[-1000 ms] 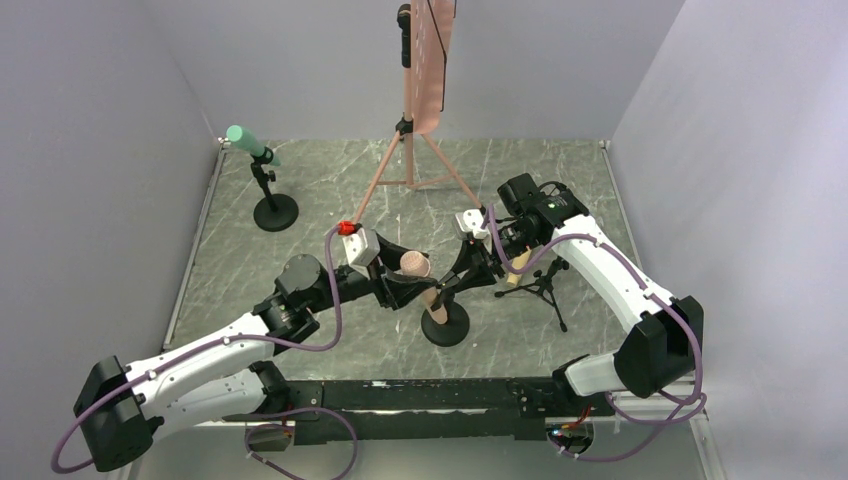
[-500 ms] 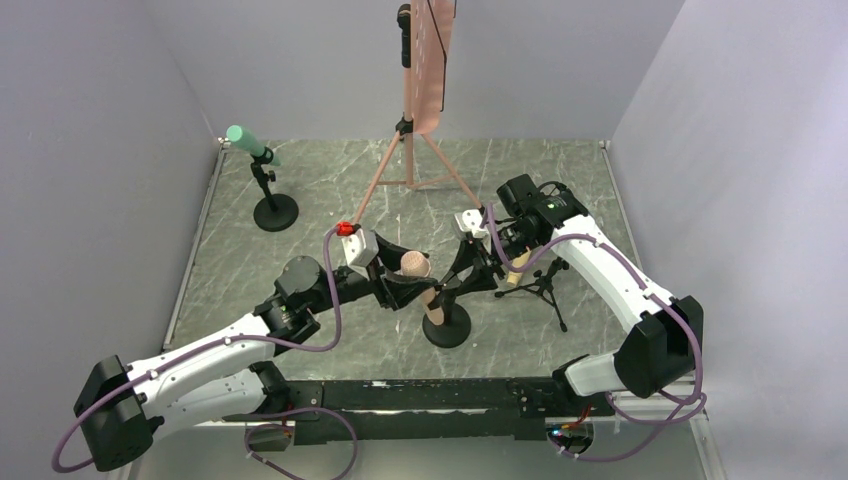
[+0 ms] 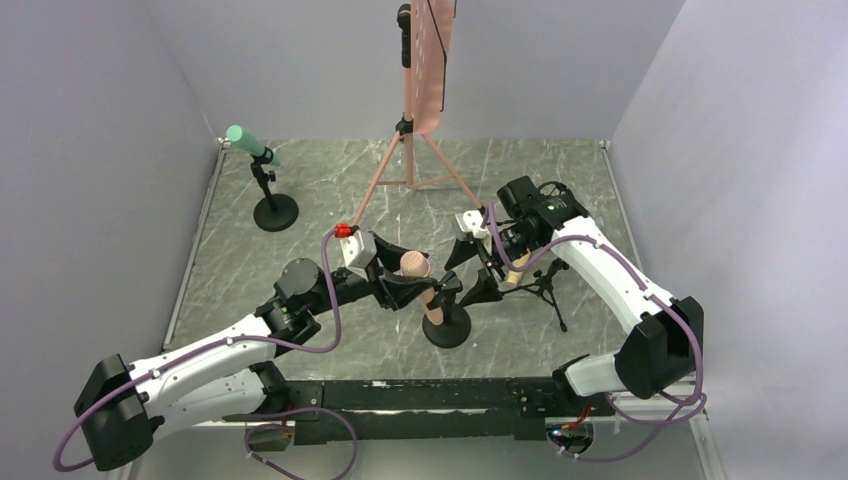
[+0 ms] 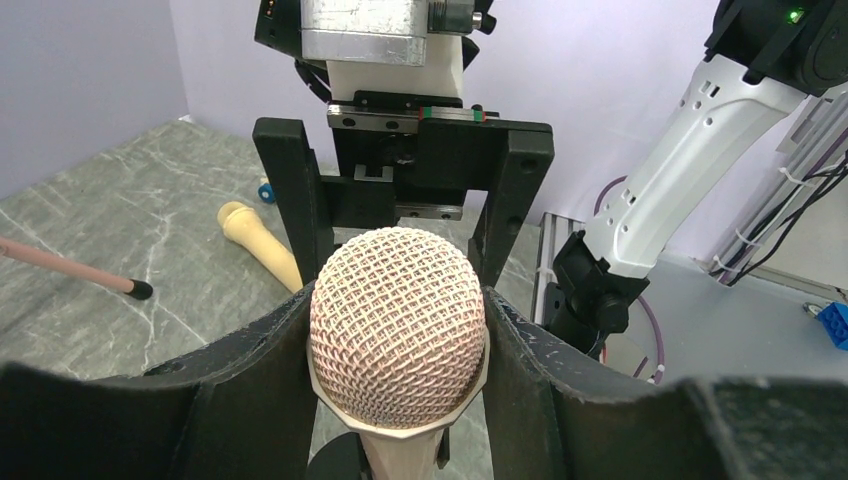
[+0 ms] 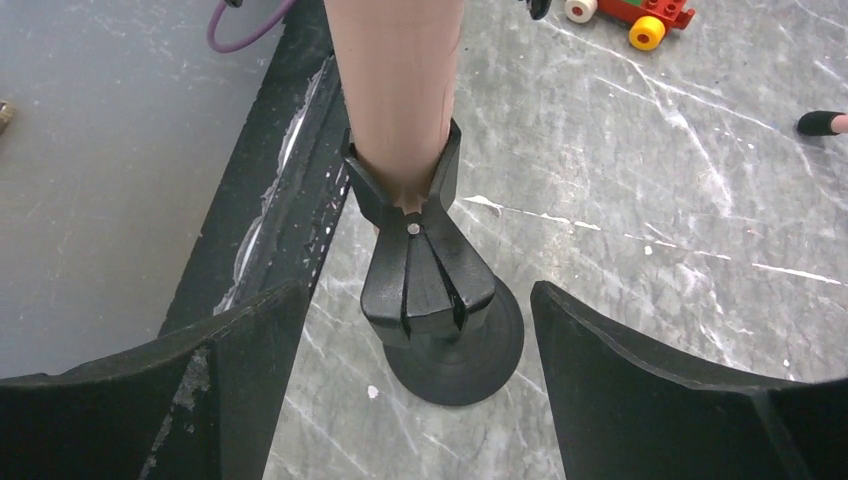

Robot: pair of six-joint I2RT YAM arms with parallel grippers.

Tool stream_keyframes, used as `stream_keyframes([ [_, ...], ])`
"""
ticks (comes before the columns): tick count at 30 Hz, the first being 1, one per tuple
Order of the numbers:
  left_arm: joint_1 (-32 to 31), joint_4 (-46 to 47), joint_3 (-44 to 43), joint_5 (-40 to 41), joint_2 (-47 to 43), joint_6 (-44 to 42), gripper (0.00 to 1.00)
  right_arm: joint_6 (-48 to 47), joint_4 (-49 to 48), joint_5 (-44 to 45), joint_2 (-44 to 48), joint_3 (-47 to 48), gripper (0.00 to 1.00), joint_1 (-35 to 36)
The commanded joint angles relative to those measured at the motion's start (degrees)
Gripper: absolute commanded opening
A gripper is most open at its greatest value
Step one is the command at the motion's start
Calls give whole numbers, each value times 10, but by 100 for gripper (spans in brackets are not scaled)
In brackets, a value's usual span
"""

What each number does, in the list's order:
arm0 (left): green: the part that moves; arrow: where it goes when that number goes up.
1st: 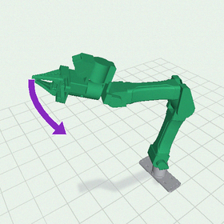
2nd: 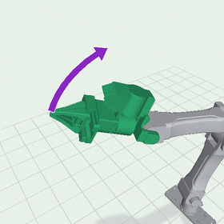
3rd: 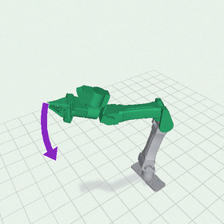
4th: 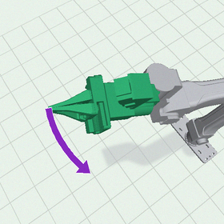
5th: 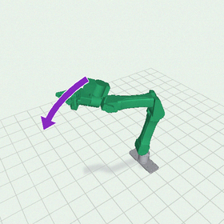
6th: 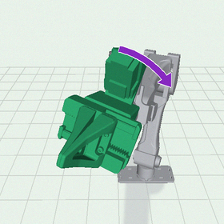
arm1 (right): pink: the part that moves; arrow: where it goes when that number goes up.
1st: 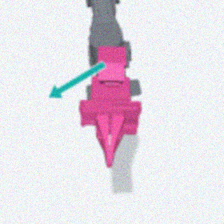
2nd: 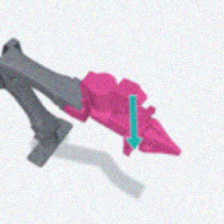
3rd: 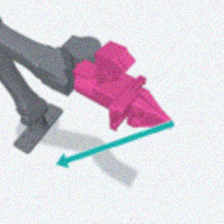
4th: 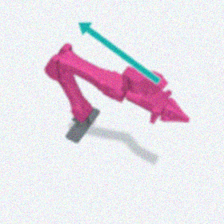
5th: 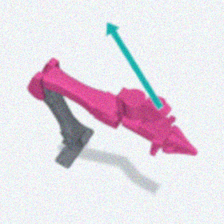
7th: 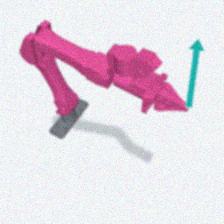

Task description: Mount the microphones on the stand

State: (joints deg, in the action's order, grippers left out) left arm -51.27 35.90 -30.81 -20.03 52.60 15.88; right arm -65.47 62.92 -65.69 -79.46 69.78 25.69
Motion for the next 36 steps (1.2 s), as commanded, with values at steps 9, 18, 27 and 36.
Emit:
stream_keyframes([
  [9, -3, -110, -31, 51, -66, -6, 87, 1, -28, -23, 53, -27, 97, -24],
  [18, -3, -235, -17, 85, -170, -55, 98, 108, -171, -11, 99, -108, 97, -26],
  [27, -4, -241, 136, 156, -347, 33, 99, 225, -342, -31, 114, -206, 89, -19],
  [36, -3, -270, 193, 185, -432, 94, 99, 252, -377, -40, 77, -205, 49, 9],
])
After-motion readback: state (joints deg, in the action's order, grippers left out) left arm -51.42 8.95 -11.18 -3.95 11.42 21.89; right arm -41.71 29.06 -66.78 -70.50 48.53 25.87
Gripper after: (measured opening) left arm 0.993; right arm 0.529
